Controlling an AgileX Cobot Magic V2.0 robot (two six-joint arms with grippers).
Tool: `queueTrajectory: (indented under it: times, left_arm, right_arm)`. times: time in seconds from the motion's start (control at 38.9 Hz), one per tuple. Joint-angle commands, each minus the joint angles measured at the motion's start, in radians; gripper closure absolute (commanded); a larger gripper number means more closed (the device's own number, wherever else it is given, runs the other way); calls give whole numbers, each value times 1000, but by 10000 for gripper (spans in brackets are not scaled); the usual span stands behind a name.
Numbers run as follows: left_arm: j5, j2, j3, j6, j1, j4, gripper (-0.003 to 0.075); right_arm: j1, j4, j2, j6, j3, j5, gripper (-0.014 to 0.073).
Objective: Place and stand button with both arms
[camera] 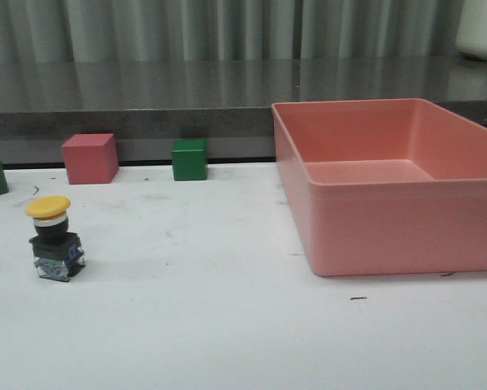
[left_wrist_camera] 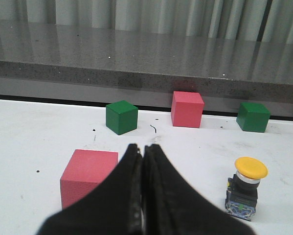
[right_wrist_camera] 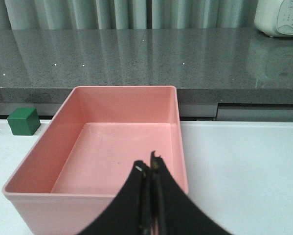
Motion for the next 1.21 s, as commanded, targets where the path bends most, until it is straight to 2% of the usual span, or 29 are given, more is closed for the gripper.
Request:
queueTrajectory:
  times: [0.0,0.21,0.39,0.72,0.82,1.18]
  left_arm:
    - [-88,-24,9,-1,3,-10,740]
    - [-88,-24,9,-1,3,-10,740]
    - [-88,-24,9,-1,3,-10,740]
    - [-88,-24,9,-1,3,-10,741]
    - [-88,-24,9,-1,3,-10,740]
    - [-88,-24,9,-1,3,-10,741]
  right_arm:
    - [-5,-8,6,-8,-28,-83,664]
    - [18,-11,6,-8,-20,-90,664]
    - [18,-11,-22,-8,83,-129,664]
    - [13,-10,-272,-8,336,-135,664]
    - [13,-10,-331,-8,344,-109,664]
    - [13,-10,-328,-8,344,-104,664]
